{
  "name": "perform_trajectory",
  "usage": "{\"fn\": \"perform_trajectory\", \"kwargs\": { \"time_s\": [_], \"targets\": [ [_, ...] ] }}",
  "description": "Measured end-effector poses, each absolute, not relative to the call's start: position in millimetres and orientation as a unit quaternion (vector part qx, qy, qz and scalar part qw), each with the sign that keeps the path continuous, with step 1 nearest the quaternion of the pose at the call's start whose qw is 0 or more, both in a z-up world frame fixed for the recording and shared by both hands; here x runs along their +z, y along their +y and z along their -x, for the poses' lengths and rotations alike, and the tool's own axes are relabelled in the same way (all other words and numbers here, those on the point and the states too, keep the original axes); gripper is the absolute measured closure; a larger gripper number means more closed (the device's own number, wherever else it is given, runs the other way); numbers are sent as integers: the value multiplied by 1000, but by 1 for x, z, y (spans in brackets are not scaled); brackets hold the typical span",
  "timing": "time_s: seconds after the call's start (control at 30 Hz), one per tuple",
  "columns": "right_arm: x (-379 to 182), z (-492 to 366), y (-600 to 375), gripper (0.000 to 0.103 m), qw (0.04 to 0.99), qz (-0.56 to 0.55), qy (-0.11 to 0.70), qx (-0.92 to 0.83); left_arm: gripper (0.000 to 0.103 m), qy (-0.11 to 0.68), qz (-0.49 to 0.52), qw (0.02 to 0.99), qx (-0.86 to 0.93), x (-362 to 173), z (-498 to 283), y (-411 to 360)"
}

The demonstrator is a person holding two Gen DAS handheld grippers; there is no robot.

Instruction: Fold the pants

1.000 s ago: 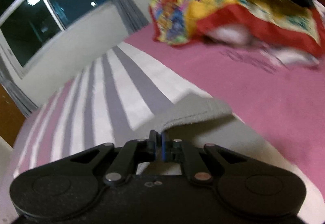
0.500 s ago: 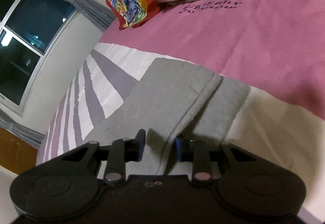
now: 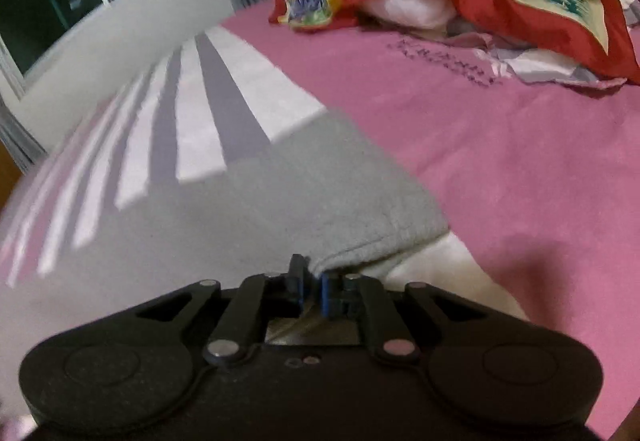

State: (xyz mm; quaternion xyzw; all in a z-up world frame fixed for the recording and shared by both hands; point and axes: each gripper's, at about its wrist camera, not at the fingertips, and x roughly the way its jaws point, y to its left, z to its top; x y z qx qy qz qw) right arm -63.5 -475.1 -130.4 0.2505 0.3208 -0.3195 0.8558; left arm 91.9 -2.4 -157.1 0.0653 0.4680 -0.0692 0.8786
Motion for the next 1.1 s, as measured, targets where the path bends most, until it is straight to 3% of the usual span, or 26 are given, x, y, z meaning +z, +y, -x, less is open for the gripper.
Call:
{"fn": "perform_trajectory", "kwargs": {
  "time_s": [0.13,0.3,0.47,0.63,0.83,0.97,1.1],
  "targets": [
    [-131,62,-472,92,857,-223,340,-316,85,468,-67,878,-73,-156,-90,-1],
    [-105,77,-471,65,853,-208,311,-363,84,471,-54,877,-80,-145,-87,-4],
    [-82,76,-465,66,873,-175,266,-368,84,458,-38,880,-119,-131,-83,-25],
    [-95,10,-435,66,901,-152,315,-257,84,461,-40,872,-156,-137,-91,-71],
    [-138,-69,-414,70,896,-117,381,-193,84,459,-67,872,-155,-159,-87,-88],
    [-147,-81,-447,103,892,-122,377,-220,84,466,-47,869,-158,-160,-85,-75],
    [-140,-74,-471,103,885,-144,364,-252,84,464,-54,871,-153,-161,-82,-77]
  ]
}}
